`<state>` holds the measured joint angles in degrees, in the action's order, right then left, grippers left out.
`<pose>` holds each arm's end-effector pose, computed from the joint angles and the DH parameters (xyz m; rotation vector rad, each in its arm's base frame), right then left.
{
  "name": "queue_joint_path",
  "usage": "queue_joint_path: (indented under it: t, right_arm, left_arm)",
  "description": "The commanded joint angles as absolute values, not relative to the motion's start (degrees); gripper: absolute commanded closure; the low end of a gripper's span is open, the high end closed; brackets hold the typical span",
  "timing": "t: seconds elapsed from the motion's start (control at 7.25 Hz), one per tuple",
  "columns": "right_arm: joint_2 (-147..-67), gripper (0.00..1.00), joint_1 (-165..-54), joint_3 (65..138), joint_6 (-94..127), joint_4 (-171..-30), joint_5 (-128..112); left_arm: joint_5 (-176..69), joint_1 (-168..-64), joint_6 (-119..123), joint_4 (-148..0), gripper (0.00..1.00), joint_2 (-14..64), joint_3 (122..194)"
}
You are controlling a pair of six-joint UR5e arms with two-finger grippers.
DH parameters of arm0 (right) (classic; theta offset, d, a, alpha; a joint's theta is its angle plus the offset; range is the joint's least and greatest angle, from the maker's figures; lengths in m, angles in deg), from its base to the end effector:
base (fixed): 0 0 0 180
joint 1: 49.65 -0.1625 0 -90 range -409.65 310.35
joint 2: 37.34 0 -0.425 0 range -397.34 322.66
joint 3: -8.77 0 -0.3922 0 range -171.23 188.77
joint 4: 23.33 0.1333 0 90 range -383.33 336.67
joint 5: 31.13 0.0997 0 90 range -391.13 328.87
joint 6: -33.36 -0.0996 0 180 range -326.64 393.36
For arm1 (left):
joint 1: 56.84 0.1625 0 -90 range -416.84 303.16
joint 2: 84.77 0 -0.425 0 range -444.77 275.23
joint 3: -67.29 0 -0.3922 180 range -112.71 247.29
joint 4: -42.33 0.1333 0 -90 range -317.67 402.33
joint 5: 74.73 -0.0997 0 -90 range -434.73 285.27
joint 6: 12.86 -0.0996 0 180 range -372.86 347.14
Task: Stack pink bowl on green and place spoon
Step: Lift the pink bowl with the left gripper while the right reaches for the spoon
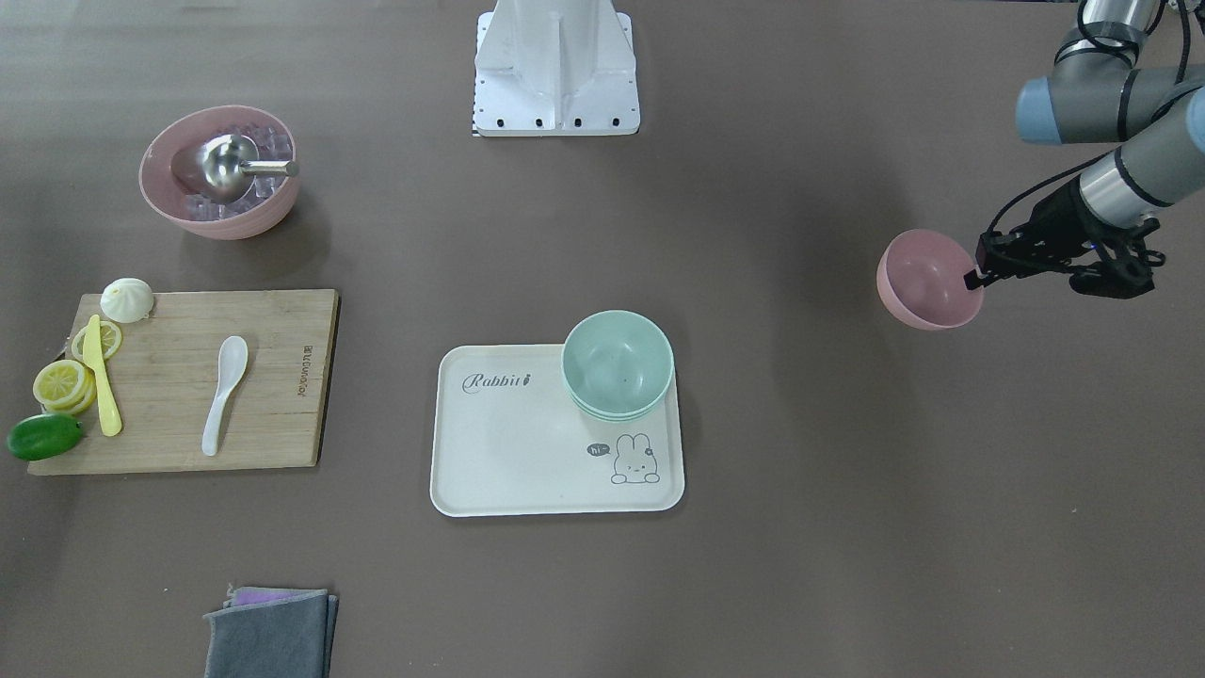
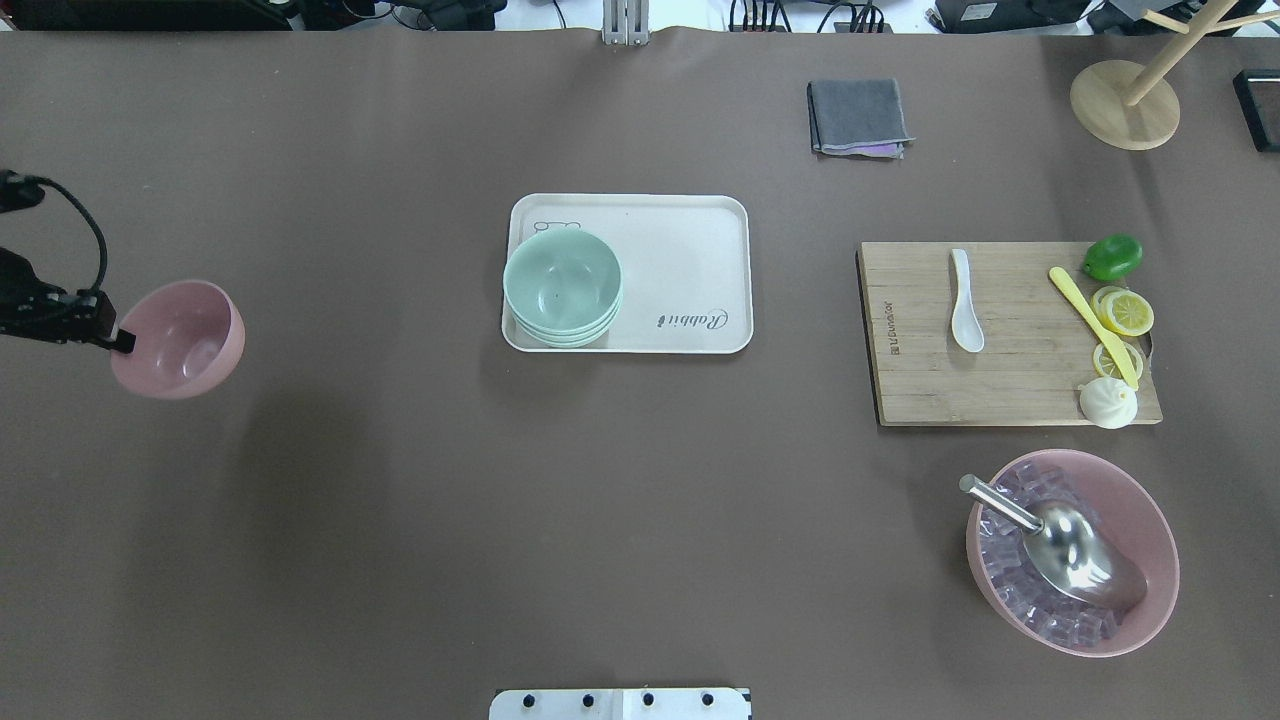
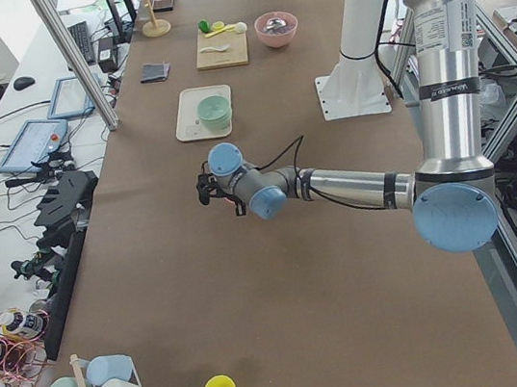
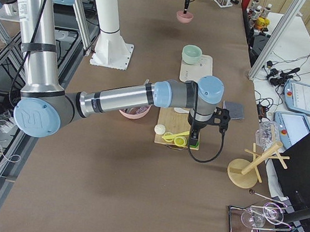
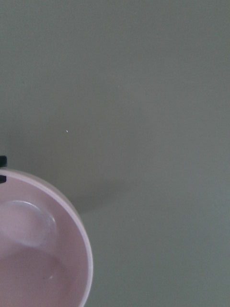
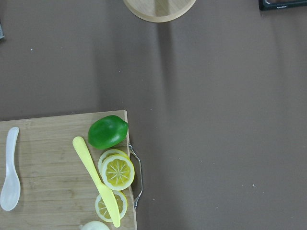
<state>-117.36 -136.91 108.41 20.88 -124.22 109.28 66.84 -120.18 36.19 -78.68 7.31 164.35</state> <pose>0.0301 -0.5533 0.4970 0.0249 -0.8894 0.0916 0.1834 -0.4884 0.5080 -0.0140 1.0757 -0.0372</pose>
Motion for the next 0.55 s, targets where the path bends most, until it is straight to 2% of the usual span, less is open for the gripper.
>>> queue_joint_path:
  t: [0.0, 0.28, 0.41]
  right_arm:
    - [-110.94, 0.00, -128.02, 108.43, 11.18, -123.71, 107.93]
    - [-110.12, 0.00, -116.33, 107.56, -3.46, -115.07, 100.93]
    - [-109.94, 0.00, -111.31, 105.99, -9.47, -110.13, 96.97]
  left_arm:
    - [70.64, -125.21, 36.10, -59.65, 1.00, 17.56, 168.95]
    - [70.20, -125.39, 36.45, -47.71, 1.00, 27.68, 170.04]
    - [70.11, -125.04, 40.10, -46.19, 1.00, 31.03, 169.86]
